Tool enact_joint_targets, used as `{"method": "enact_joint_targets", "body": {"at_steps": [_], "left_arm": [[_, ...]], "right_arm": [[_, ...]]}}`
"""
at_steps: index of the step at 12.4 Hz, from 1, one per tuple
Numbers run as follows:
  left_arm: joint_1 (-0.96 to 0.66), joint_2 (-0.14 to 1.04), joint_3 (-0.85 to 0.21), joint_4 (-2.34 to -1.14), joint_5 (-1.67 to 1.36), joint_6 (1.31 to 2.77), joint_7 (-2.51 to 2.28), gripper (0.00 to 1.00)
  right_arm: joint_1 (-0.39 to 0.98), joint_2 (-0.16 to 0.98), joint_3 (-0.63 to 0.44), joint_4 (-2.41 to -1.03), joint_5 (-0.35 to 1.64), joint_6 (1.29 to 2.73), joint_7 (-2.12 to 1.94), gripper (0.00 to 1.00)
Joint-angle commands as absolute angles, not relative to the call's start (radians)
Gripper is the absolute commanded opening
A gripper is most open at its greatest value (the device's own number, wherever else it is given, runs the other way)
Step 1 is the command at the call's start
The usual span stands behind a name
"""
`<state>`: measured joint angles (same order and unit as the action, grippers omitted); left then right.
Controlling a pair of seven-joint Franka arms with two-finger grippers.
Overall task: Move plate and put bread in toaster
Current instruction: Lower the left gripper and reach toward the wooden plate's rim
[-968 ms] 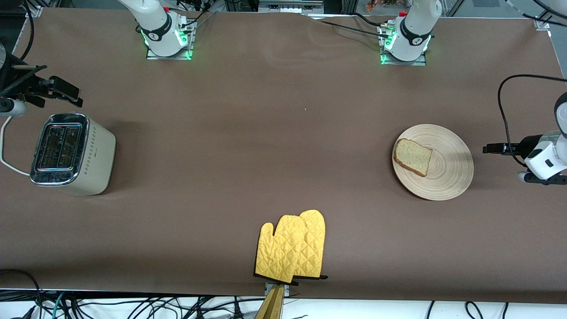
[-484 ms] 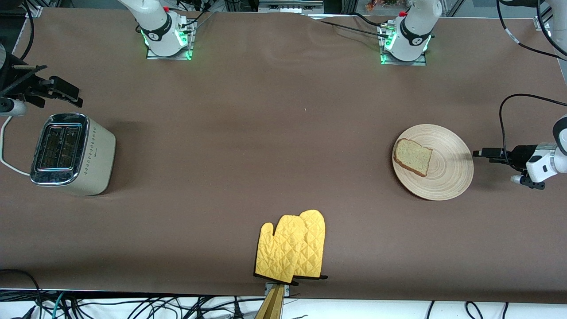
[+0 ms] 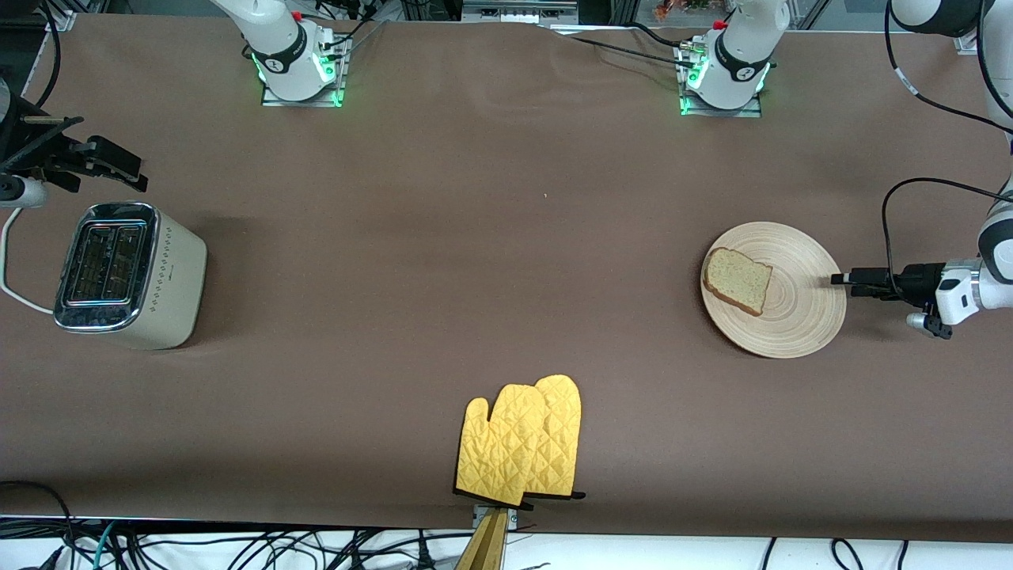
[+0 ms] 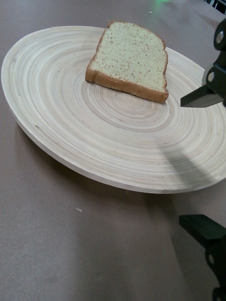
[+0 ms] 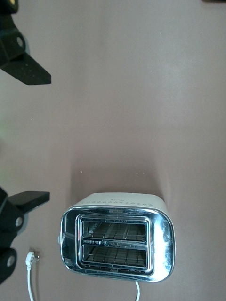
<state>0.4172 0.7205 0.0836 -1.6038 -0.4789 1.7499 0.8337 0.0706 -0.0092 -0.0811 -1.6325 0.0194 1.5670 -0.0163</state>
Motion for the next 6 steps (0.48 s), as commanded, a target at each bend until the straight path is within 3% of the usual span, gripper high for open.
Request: {"method": "enact_joint_targets", "body": {"at_steps": [1, 6], "left_arm": [[0.431, 0.747, 0.081, -1.583, -0.52, 1.733, 0.867, 1.0], [0.43, 0.762, 0.081, -1.591, -0.535, 1.735, 0.867, 0.98]], "right_arm": [[0.066, -0.014, -0.081, -1.628, 0.028, 1.56, -0.023, 1.0], [0.066, -0.014, -0.077, -1.626, 0.025, 1.559, -0.025, 1.0]]}}
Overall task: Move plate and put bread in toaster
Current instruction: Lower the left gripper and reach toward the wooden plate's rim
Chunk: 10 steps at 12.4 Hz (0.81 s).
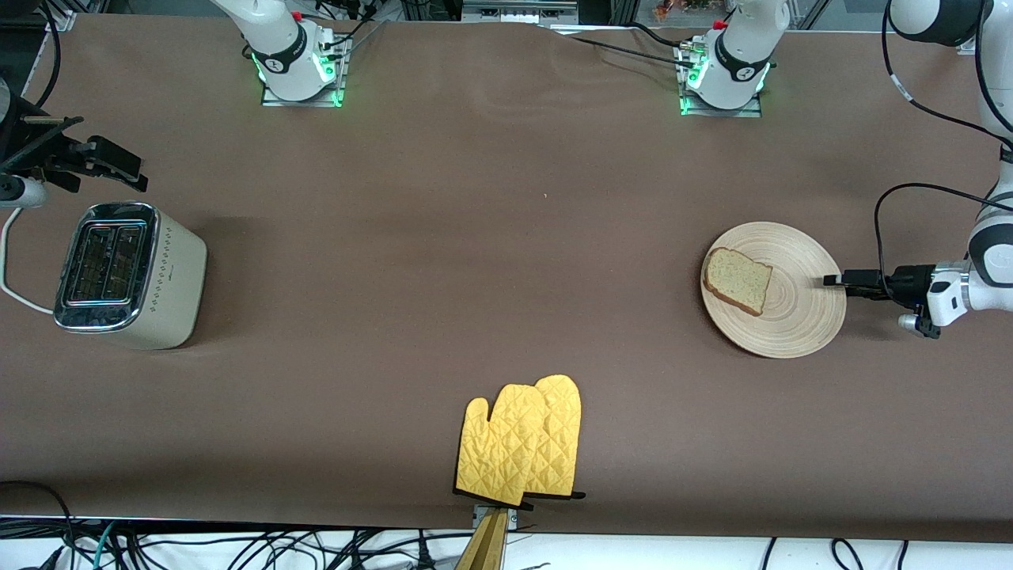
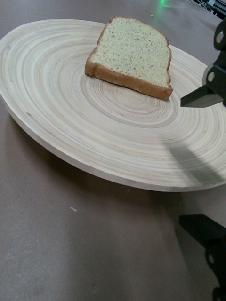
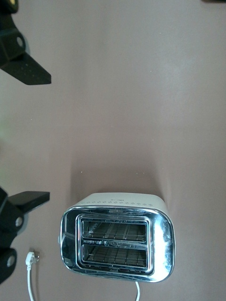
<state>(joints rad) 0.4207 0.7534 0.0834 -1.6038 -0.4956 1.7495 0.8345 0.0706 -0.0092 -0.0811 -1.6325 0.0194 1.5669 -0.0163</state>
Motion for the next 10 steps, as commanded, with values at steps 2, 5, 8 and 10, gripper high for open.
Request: {"method": "enact_joint_targets", "body": {"at_steps": [2, 5, 8, 10], "left_arm": [[0.425, 0.773, 0.08, -1.603, -0.561, 1.733, 0.868, 0.97], [0.42, 0.775, 0.078, -1.612, -0.578, 1.733, 0.867, 0.9], [0.42, 0.787, 0.08, -1.624, -0.617, 1.735, 0.867, 0.73], [0.419, 0.796, 0.08, -1.623, -0.621, 1.736, 0.867, 0.47]], "right_arm": [[0.066, -0.014, -0.078, -1.628, 0.025, 1.559, -0.026, 1.0], [0.066, -0.014, -0.078, -1.626, 0.026, 1.557, -0.026, 1.0], [0.066, -0.015, -0.08, -1.628, 0.026, 1.557, -0.026, 1.0], [0.066, -0.014, -0.08, -1.626, 0.026, 1.557, -0.026, 1.0]]}}
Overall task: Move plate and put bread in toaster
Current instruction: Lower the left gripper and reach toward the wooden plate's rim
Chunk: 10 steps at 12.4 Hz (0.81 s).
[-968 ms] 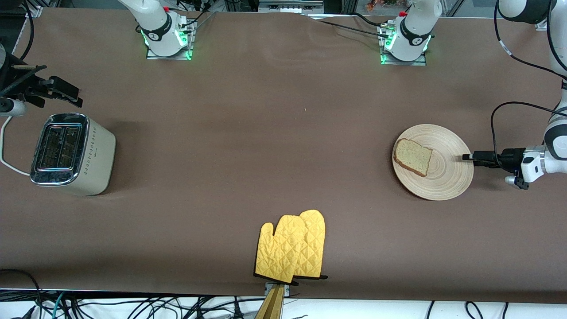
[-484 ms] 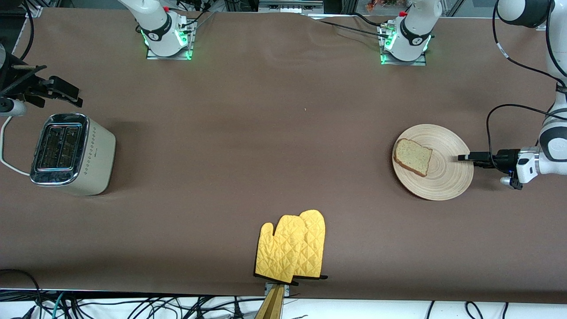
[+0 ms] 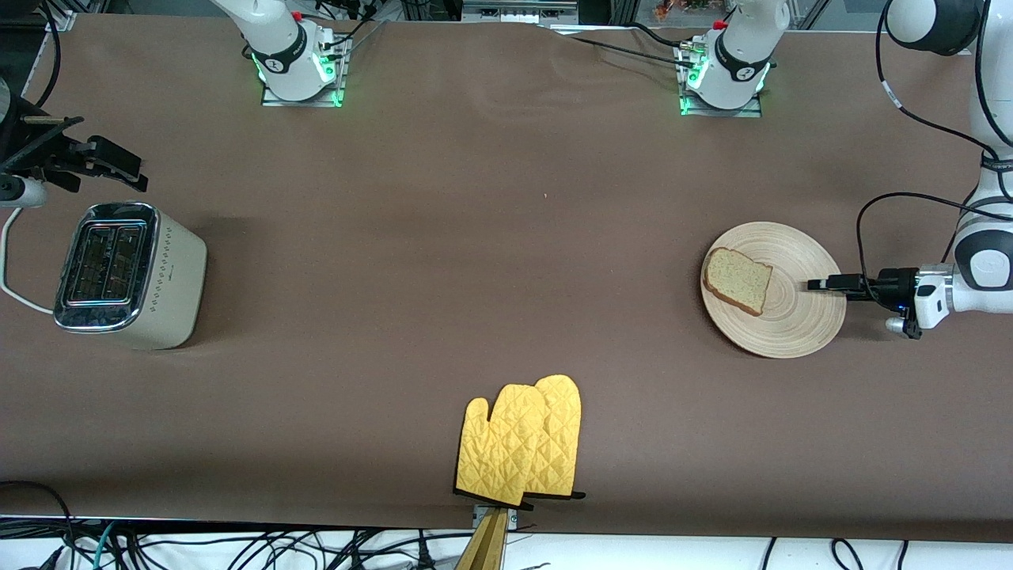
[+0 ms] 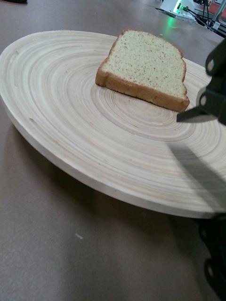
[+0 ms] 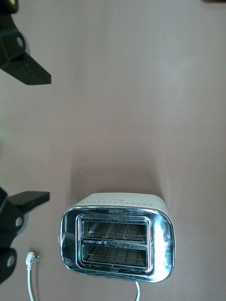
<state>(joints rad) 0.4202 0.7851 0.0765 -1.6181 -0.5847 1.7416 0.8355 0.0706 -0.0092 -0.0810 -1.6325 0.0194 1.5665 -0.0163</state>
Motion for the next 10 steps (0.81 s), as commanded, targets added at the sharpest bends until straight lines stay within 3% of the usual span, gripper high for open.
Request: {"method": "enact_joint_targets", "body": {"at_steps": [1, 4, 7, 10], "left_arm": [[0.419, 0.796, 0.078, -1.621, -0.621, 1.738, 0.865, 0.33], [0.419, 0.799, 0.078, -1.623, -0.623, 1.738, 0.864, 0.04], [0.417, 0.807, 0.077, -1.623, -0.618, 1.733, 0.865, 0.0], [0.417, 0.799, 0.046, -1.609, -0.617, 1.64, 0.909, 0.0]], "right_arm": [[0.066, -0.014, -0.081, -1.628, 0.026, 1.555, -0.026, 1.0], [0.066, -0.014, -0.081, -1.626, 0.026, 1.557, -0.026, 1.0], [0.066, -0.014, -0.081, -1.626, 0.026, 1.557, -0.026, 1.0], [0.066, -0.014, -0.081, -1.628, 0.026, 1.559, -0.026, 1.0]]}}
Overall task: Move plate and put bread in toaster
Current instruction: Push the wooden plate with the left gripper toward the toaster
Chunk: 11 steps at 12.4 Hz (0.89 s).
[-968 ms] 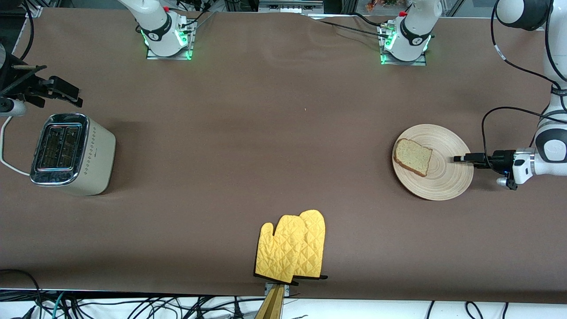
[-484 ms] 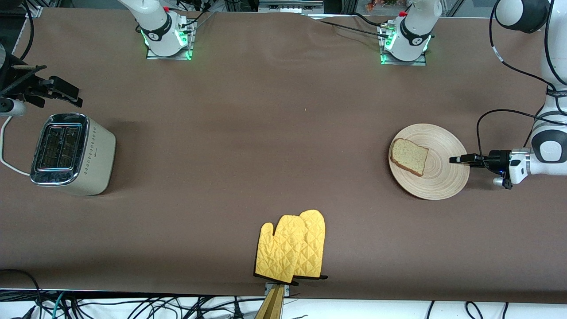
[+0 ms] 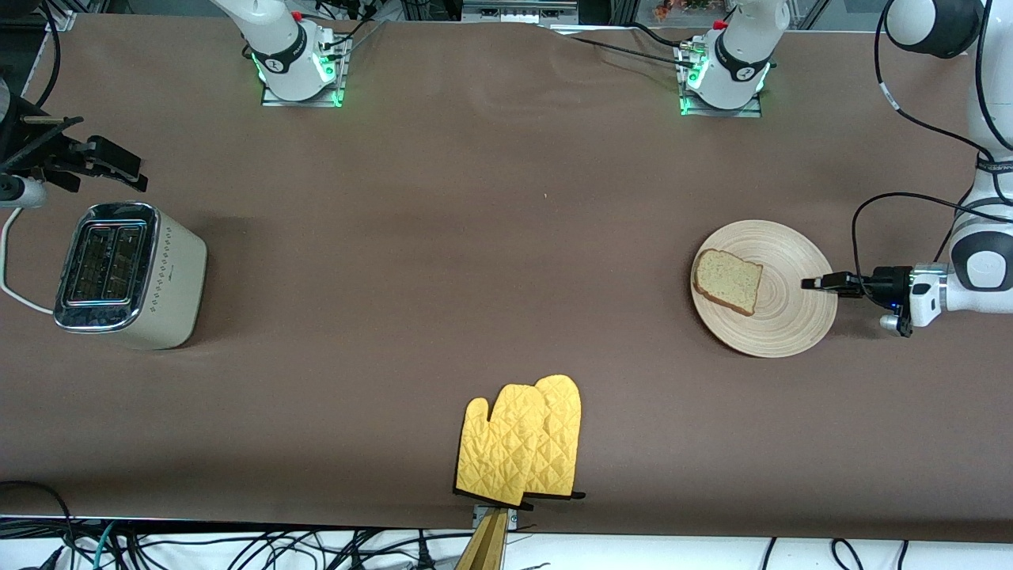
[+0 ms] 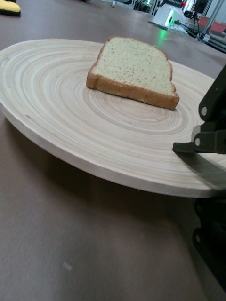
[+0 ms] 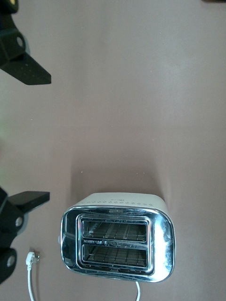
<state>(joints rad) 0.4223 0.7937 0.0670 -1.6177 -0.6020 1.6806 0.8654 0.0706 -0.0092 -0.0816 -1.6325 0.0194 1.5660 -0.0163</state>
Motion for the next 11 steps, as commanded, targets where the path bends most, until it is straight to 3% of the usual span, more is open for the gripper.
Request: {"method": "enact_joint_targets", "body": {"at_steps": [1, 11], "left_arm": [[0.417, 0.798, 0.025, -1.609, -0.62, 1.634, 0.987, 0.0], [0.238, 0.778, -0.011, -1.611, -0.876, 1.585, 0.876, 0.0]], "right_arm": [[0.066, -0.014, -0.081, -1.628, 0.026, 1.56, -0.026, 1.0], [0.064, -0.014, -0.087, -1.628, 0.028, 1.559, -0.026, 1.0]]}}
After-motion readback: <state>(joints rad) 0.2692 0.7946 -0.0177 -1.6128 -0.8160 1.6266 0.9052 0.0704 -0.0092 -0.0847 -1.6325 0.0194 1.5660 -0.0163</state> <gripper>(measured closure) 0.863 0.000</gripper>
